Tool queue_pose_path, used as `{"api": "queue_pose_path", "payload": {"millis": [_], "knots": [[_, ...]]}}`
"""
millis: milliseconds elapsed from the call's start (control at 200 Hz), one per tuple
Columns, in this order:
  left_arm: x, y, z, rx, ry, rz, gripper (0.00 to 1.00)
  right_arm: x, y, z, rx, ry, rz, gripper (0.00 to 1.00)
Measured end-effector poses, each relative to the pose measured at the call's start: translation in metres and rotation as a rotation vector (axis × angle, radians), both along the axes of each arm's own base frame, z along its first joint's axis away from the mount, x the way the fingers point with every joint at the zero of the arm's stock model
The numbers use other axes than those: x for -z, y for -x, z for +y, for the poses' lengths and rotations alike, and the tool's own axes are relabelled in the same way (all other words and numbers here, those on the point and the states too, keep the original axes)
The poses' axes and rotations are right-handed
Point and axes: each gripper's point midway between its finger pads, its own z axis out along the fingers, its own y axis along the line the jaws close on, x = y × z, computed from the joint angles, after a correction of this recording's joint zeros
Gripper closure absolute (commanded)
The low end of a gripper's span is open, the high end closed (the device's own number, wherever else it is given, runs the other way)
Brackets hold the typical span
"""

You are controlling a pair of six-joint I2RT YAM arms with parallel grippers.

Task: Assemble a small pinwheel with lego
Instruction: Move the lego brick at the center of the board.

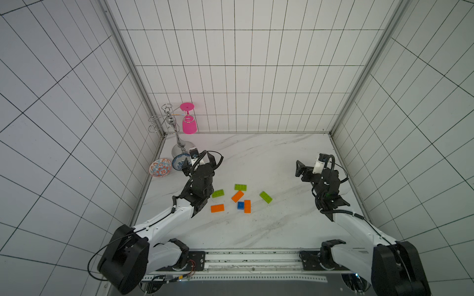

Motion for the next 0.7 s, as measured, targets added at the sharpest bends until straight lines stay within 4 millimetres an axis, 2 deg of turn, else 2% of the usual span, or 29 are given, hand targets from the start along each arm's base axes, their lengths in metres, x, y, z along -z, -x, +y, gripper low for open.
{"api": "queue_pose_path", "payload": {"millis": [190,350,410,535,620,705], "knots": [[0.028,0.027,-0.059,0.239,0.106,0.139,0.03,0.014,0.01,0.039,-0.046,-0.15,0.19,0.01],[0.064,0.045,-0.104,0.471,0.181,0.309,0.03,0.036,0.018,0.078,-0.112,-0.147,0.364,0.01],[0.079,0.053,-0.118,0.546,0.207,0.382,0.04,0.049,0.025,0.097,-0.195,-0.108,0.436,0.01],[0.108,0.069,-0.138,0.658,0.26,0.498,0.11,0.075,0.049,0.133,-0.342,-0.011,0.576,0.01],[0.126,0.079,-0.146,0.702,0.283,0.566,0.2,0.086,0.068,0.155,-0.416,0.05,0.633,0.01],[0.14,0.083,-0.148,0.73,0.323,0.621,0.24,0.096,0.086,0.175,-0.471,0.1,0.675,0.01]]}}
